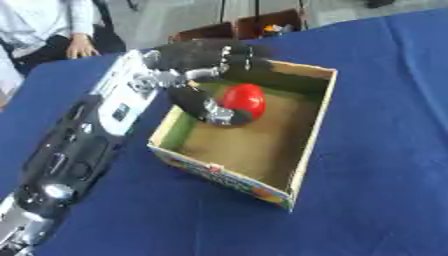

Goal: Pick up objects on the table and place them in the box.

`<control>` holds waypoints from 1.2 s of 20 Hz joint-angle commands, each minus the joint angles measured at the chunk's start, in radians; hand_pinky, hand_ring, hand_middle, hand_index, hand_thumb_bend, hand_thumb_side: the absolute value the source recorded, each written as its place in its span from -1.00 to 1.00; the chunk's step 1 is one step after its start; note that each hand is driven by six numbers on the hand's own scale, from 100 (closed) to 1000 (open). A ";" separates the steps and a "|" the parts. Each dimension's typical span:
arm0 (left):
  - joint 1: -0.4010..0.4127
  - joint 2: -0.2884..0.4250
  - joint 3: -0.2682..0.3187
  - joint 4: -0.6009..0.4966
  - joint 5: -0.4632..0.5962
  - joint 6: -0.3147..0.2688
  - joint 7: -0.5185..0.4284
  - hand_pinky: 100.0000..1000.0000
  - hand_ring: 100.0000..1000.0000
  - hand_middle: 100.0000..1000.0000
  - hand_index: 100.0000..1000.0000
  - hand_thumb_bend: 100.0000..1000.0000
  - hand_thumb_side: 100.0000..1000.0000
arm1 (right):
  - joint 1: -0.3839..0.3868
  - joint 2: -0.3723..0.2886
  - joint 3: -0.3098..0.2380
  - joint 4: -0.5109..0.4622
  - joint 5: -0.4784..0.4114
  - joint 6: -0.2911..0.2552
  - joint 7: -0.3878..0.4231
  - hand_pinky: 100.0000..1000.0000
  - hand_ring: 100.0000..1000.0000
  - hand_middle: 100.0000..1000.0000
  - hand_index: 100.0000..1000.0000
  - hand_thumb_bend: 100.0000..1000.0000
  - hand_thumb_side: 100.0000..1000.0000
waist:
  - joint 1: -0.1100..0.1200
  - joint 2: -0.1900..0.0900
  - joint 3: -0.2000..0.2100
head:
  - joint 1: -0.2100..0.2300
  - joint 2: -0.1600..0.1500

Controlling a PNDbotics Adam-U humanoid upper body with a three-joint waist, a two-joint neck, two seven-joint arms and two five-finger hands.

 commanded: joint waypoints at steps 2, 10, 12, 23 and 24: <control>0.000 0.098 0.074 -0.161 0.176 0.082 0.109 0.89 0.98 0.88 1.00 -0.27 1.00 | 0.001 -0.026 -0.014 -0.012 0.002 -0.002 -0.011 0.45 0.56 0.19 0.43 -1.00 0.98 | -0.028 -0.029 0.009 | -0.015 0.010; 0.117 0.218 0.220 -0.380 0.577 0.294 0.394 0.41 0.72 0.71 1.00 -0.48 0.95 | 0.010 -0.053 -0.031 -0.012 0.008 -0.024 -0.038 0.43 0.54 0.20 0.42 -1.00 0.93 | -0.056 -0.036 0.061 | -0.049 0.018; 0.164 0.234 0.256 -0.432 0.704 0.327 0.501 0.34 0.67 0.67 1.00 -0.44 0.95 | 0.012 -0.059 -0.038 -0.012 0.011 -0.031 -0.049 0.42 0.53 0.21 0.42 -1.00 0.91 | -0.068 -0.036 0.080 | -0.057 0.018; 0.413 0.256 0.384 -0.511 0.659 0.311 0.855 0.37 0.69 0.59 1.00 -0.73 1.00 | 0.015 -0.102 -0.081 -0.012 0.032 -0.088 -0.133 0.37 0.54 0.25 0.47 -1.00 0.75 | -0.129 -0.040 0.164 | -0.084 0.019; 0.429 0.246 0.385 -0.511 0.646 0.302 0.868 0.37 0.69 0.59 1.00 -0.73 1.00 | 0.013 -0.106 -0.082 -0.012 0.033 -0.095 -0.140 0.37 0.54 0.26 0.47 -1.00 0.74 | -0.133 -0.041 0.168 | -0.084 0.018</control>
